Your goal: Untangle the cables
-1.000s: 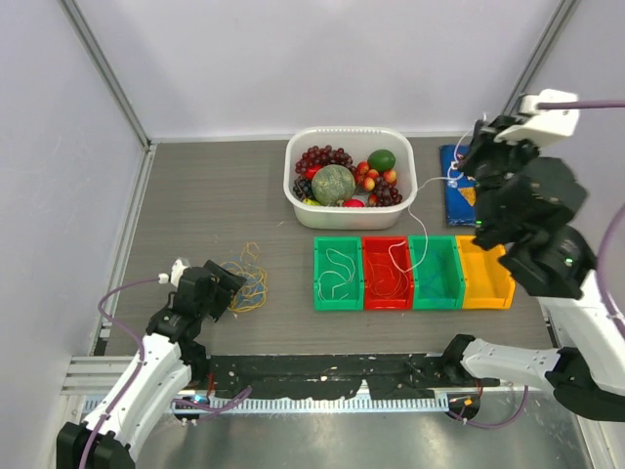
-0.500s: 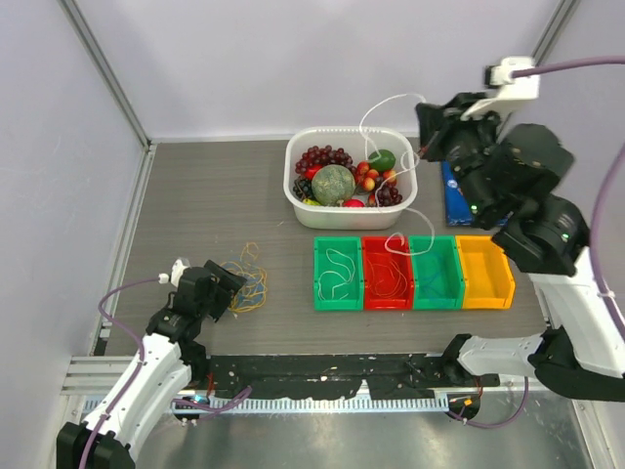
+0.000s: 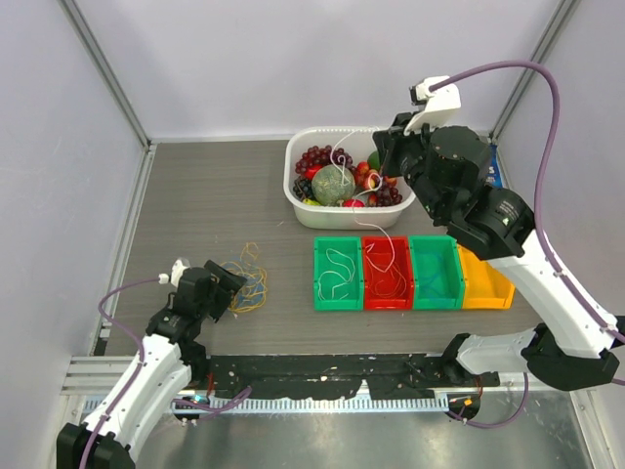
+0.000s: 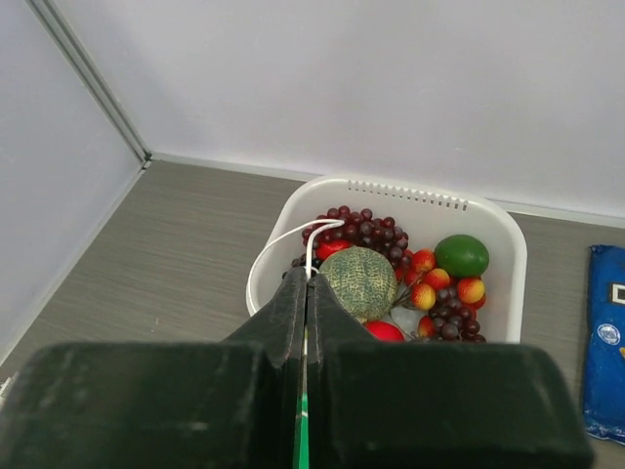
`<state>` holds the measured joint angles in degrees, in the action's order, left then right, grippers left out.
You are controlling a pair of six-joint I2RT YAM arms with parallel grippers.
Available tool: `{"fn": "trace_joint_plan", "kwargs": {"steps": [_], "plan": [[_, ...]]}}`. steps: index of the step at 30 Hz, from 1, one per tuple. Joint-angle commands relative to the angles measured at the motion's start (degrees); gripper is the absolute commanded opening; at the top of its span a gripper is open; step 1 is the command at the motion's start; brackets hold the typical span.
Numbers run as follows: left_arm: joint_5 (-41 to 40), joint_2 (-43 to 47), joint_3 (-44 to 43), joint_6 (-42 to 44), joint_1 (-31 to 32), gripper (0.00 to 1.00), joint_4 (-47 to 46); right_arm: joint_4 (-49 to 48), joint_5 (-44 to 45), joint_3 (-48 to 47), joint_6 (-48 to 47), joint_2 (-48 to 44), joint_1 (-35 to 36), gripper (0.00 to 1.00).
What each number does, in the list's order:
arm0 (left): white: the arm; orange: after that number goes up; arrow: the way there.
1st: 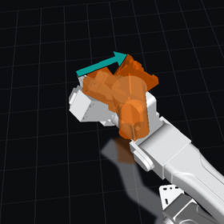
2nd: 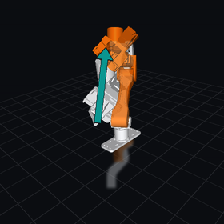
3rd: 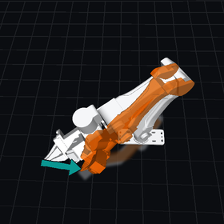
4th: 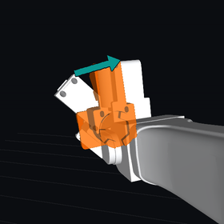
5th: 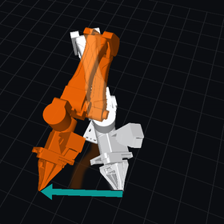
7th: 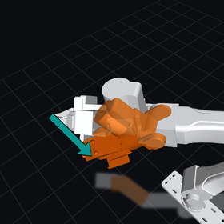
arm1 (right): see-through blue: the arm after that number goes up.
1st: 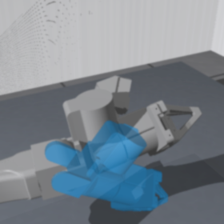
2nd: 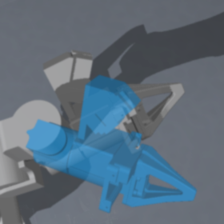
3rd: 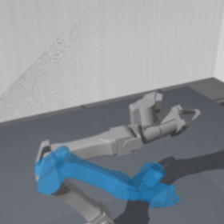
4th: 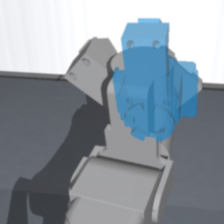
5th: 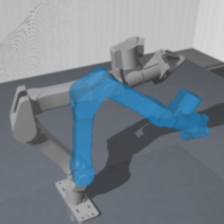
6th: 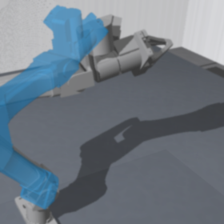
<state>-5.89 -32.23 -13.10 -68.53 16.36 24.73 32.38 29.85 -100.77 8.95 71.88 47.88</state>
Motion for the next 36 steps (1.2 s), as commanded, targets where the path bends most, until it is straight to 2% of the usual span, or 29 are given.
{"fn": "trace_joint_plan", "kwargs": {"steps": [1,12,23,29,36], "plan": [[0.18,-0.47,0.36,0.68,-0.45,0.83,-1.09,-1.09,-0.84,-5.13,0.19,-2.18,0.02,0.01],[0.53,-1.52,0.53,0.59,-0.36,0.83,-1.79,0.32,-5.67,-10.41,2.21,-2.36,0.11,0.01],[0.35,-0.82,0.36,0.68,-0.45,0.84,-1.26,-2.76,-9.45,-1.54,6.69,-2.36,0.02,0.01],[0.18,-0.47,0.36,0.77,-0.45,0.84,-0.74,-5.83,-8.40,7.51,8.88,-4.37,0.02,0.01],[-0.09,-0.20,0.27,1.03,-0.45,0.85,-0.56,-10.06,-5.77,26.84,18.99,-7.98,0.02,0.01]]}}
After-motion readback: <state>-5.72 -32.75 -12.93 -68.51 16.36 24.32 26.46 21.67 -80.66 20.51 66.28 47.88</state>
